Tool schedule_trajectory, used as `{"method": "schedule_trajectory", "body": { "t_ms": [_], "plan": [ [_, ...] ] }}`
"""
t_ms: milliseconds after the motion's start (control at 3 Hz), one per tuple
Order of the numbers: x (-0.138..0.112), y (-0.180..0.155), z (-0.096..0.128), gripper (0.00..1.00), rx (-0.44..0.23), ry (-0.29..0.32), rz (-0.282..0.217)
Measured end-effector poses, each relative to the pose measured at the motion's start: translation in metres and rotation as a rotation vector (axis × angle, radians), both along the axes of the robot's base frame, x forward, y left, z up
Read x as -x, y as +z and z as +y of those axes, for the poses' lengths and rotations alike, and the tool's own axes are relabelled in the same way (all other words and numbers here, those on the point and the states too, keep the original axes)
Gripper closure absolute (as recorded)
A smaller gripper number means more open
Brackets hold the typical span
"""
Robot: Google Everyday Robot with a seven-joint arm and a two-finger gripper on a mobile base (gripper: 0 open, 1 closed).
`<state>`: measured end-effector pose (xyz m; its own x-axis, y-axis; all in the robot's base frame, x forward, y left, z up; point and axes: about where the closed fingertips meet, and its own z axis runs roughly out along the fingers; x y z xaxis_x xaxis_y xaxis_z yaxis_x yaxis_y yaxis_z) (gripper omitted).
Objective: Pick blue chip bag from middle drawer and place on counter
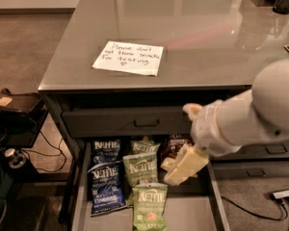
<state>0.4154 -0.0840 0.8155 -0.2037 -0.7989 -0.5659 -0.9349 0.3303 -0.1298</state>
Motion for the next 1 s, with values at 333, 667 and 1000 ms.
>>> {"method": "schedule_trajectory", "body": {
  "t_ms": [333, 667, 1000],
  "plan": [
    [0.003, -0.063, 0.044, 0.0, -0.155, 0.032, 0.101],
    [0.003, -0.063, 0.044, 0.0, -0.155, 0.032, 0.1],
    [-0.012, -0.093, 0.059, 0.0, -0.151, 0.041, 0.098]
  ]
}}
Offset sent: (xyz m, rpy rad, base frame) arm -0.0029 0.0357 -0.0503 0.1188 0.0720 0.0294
